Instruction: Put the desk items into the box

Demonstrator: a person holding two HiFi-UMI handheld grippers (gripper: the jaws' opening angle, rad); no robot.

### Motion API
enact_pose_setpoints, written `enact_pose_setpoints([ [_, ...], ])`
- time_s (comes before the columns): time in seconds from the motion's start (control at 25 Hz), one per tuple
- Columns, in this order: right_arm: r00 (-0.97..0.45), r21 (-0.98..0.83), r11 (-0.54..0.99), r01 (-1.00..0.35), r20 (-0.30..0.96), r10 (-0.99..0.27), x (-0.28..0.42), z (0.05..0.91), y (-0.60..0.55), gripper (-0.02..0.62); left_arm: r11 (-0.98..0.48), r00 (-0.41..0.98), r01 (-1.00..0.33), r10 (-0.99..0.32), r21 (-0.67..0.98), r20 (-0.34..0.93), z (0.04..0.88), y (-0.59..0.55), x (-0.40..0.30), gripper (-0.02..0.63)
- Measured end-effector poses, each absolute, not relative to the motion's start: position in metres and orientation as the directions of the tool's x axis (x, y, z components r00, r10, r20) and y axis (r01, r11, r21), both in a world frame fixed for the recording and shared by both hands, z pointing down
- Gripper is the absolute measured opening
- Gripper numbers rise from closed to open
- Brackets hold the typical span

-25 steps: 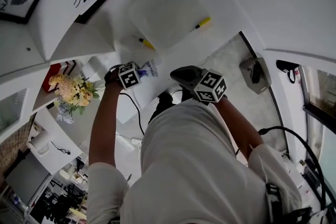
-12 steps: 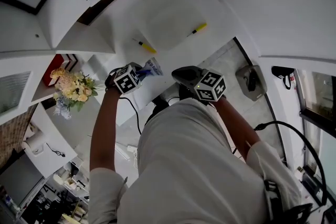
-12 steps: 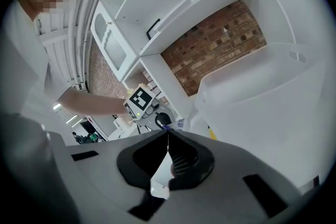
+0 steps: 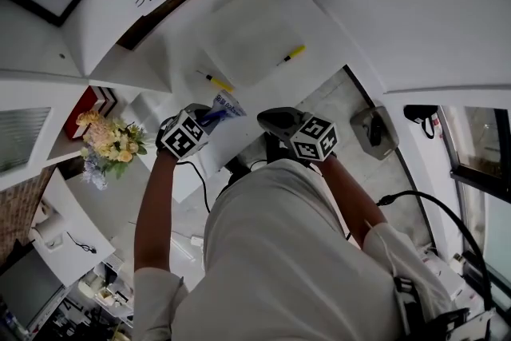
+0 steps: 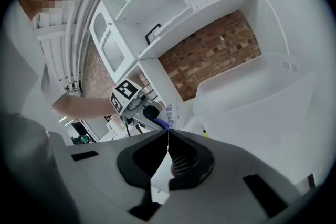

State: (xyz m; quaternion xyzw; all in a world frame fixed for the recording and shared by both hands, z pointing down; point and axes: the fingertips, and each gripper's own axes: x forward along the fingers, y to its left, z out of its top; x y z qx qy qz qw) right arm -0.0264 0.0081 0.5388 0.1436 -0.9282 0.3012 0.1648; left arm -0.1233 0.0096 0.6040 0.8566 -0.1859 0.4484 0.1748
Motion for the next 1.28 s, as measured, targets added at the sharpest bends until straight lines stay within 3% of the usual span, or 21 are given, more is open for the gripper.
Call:
enact_pose_setpoints([
  [0.64, -0.896, -0.501, 0.763, -0.408, 0.379, -0.23, -0.003, 0.526, -0.005, 0.0, -0.744, 0.58, -0.667, -0.483, 0.043, 0.656, 0.514, -0.071, -0.098, 0.054],
  [1.28, -0.909, -0.502, 0.777, -0.38, 0.358, -0.213, 0.019, 0.526, -0.027, 0.0, -0.739, 0.537, -0.657, -0.597, -0.148, 0.596, 0.453, -0.135, -0.053, 0.055],
])
